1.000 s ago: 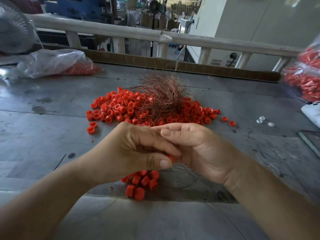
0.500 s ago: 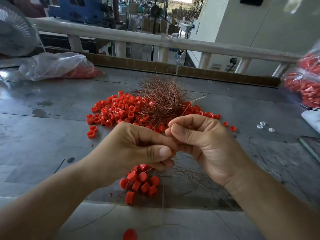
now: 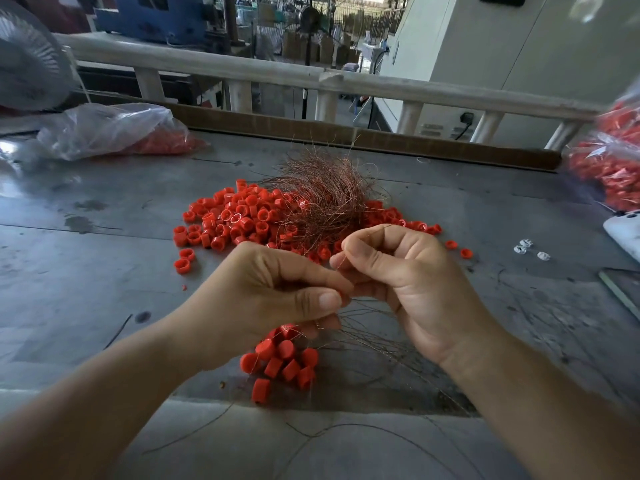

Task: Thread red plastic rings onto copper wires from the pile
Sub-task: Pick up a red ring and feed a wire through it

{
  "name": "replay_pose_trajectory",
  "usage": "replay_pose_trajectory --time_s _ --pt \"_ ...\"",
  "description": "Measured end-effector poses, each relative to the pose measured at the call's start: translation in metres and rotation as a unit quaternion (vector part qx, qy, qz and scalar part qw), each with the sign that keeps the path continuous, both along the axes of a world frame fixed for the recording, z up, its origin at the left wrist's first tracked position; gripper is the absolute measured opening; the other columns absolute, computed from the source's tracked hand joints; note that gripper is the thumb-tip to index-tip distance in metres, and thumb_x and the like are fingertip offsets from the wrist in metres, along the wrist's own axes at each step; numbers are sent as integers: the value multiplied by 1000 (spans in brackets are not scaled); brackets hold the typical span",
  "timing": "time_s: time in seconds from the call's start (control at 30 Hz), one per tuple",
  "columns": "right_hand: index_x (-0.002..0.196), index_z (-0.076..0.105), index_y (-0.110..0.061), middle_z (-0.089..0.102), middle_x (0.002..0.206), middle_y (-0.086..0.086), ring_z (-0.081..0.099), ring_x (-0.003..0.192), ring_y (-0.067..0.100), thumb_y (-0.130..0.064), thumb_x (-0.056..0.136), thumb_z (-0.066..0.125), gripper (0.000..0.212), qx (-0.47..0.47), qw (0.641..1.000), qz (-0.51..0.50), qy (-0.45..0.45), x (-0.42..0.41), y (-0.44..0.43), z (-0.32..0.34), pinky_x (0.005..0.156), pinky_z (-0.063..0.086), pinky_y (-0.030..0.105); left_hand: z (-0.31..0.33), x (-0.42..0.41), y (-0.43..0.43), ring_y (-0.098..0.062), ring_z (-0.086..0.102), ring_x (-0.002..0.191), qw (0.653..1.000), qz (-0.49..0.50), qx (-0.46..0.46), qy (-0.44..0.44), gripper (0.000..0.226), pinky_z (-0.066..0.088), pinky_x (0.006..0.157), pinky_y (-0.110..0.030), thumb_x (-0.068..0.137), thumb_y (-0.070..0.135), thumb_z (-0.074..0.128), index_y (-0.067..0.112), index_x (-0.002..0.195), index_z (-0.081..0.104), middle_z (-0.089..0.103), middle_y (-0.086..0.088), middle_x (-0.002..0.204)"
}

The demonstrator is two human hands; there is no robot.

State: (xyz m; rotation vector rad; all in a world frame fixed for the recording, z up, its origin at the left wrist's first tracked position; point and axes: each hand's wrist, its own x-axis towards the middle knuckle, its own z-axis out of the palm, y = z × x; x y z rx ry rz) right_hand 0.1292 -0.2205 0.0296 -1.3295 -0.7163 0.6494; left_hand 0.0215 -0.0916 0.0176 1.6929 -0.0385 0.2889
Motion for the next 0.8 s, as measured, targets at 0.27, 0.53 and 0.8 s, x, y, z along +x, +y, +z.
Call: replay_pose_trajectory --time_s 0.27,0.53,0.8 --pt "67 62 -14 66 60 0 61 54 10 -25 61 63 13 3 1000 8 -10 1 -1 2 54 52 24 -1 -2 0 -5 67 67 998 -22 32 -47 25 52 61 -15 68 33 69 23 90 72 72 8 78" --pt "63 64 -14 65 56 2 59 49 8 -23 59 66 10 -11 1000 20 -4 -3 -2 2 47 47 17 -2 -2 0 -1 63 60 997 -68 33 -28 31 49 56 -14 70 37 70 15 92 71 69 9 74" --pt "68 73 -17 69 65 2 66 59 11 -26 57 67 16 101 991 34 82 4 -3 6 53 53 21 -1 -3 0 -6 67 64 998 -58 -7 -26 25 51 59 -15 65 29 70 15 86 72 71 1 73"
